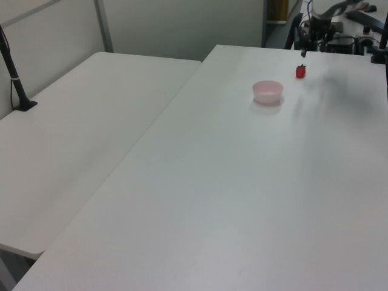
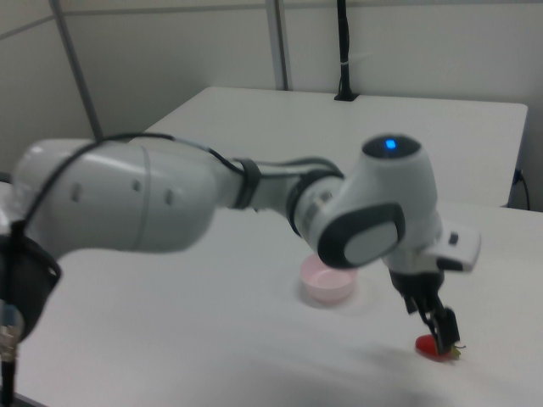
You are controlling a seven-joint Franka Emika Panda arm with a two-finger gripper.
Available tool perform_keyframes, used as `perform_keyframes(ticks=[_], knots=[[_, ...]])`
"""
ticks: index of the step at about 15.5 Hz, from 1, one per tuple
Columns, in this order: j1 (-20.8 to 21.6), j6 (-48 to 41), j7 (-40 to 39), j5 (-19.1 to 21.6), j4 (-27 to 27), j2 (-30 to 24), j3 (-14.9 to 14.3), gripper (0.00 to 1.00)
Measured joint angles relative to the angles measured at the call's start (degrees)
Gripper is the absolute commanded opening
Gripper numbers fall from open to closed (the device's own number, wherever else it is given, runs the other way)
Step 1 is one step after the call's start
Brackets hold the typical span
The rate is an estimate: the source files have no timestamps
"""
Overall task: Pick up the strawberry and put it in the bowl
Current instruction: 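Lower the gripper onto the strawberry and close it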
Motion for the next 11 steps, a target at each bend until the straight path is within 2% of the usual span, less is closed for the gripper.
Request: perform_keyframes(ticks=[4, 7, 11], knots=[[0.0, 7.6, 4.0, 0.0, 0.1, 4.6, -0.3, 0.89], [0.0, 11.5, 7.5, 0.0, 0.1, 5.7, -0.3, 0.82], [0.2, 13.4, 8.2, 0.0, 0.1, 6.7, -0.3, 0.79]])
